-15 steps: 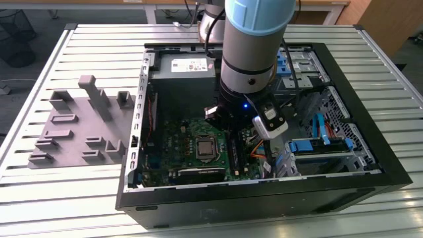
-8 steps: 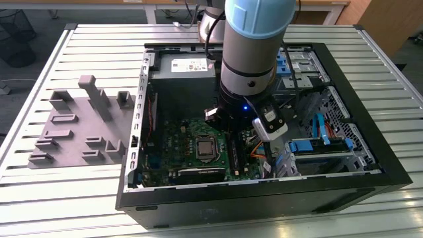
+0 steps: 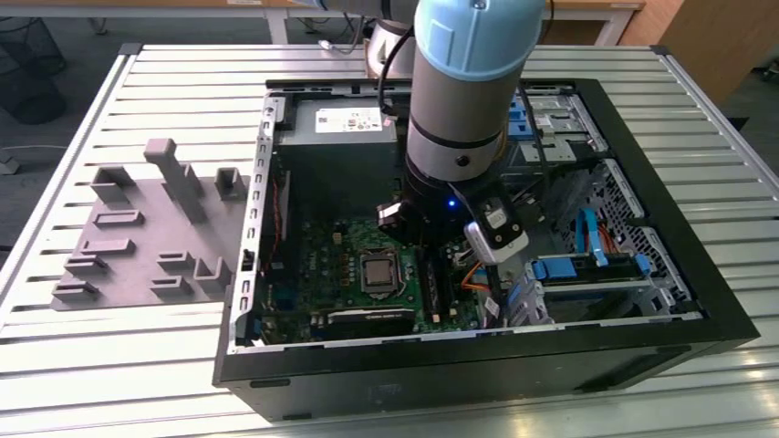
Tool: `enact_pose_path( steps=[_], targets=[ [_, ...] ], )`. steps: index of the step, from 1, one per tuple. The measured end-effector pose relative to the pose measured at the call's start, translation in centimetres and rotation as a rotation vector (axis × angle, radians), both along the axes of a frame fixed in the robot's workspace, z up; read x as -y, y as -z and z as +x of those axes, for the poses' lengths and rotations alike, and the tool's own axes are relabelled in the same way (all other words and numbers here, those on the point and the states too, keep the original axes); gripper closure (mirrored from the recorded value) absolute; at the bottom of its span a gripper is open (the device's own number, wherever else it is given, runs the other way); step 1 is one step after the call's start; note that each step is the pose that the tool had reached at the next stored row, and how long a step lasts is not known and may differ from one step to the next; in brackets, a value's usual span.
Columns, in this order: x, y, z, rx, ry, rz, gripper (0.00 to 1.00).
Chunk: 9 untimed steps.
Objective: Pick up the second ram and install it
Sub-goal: 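Insert the second ram into the second slot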
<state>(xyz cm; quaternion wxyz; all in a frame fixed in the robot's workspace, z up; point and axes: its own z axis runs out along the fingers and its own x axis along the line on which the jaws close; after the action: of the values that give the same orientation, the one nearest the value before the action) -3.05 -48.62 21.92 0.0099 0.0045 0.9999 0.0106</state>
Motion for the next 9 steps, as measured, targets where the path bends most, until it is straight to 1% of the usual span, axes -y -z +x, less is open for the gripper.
enact_pose_path(
  steps=[9],
  targets=[
    [0.04,0.23,0.0,0.0,0.0,0.0,0.86]
  ],
)
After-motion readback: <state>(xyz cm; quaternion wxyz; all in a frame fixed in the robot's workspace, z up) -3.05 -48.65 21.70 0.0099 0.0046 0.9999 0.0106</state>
